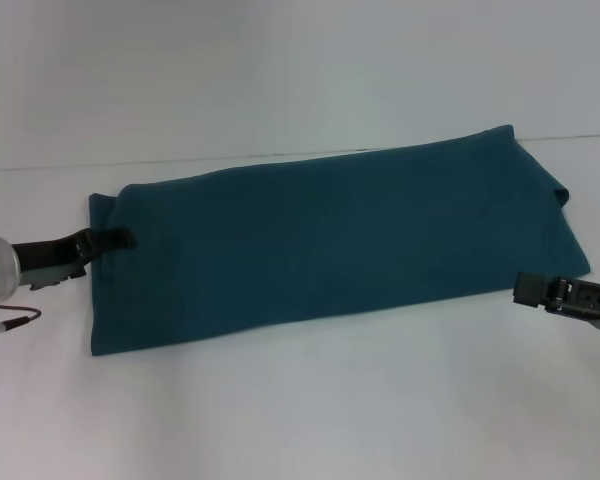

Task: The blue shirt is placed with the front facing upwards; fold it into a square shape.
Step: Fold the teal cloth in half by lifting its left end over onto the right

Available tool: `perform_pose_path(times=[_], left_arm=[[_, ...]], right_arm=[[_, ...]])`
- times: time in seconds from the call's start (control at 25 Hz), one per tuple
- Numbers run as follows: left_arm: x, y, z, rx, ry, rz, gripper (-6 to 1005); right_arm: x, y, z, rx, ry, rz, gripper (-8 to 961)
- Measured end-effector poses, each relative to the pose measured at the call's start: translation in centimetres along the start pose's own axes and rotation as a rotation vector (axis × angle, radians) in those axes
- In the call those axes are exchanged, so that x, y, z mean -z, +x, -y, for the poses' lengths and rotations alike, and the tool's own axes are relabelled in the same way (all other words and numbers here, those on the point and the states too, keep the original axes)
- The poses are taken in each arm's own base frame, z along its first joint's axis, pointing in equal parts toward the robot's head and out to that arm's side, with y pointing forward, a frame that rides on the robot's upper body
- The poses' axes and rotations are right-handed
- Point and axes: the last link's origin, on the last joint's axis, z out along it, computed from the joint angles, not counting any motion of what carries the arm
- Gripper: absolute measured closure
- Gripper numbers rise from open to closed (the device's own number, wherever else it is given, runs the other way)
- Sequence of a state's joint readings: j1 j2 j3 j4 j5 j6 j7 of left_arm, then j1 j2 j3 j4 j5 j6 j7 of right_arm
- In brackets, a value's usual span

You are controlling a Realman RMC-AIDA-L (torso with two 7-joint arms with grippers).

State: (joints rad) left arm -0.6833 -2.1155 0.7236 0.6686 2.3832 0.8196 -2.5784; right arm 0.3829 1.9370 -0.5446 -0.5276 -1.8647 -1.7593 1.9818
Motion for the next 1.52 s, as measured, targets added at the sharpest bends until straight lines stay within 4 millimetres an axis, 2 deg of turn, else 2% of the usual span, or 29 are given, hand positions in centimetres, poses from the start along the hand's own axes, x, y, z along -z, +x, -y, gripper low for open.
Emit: perform_pose_path(times=[1.0,1.2,1.52], left_arm=[[-0.7,-1.2,0.1,0.029,0.004,0.031,115],[-1.6,-1.7,-1.3,0.015,-0.022,0.064,117],[-2.8,-2.2,-4.9,-0.034,-0.084,0.119,121]], right_arm=[[0.2,0.0,0.0,-0.001,0.002,0.003,280],[0.1,0.1,0.0,-0.002,0.0,0.003,280],[0.2,0.1,0.0,-0.004,-0.001,0.006,280]])
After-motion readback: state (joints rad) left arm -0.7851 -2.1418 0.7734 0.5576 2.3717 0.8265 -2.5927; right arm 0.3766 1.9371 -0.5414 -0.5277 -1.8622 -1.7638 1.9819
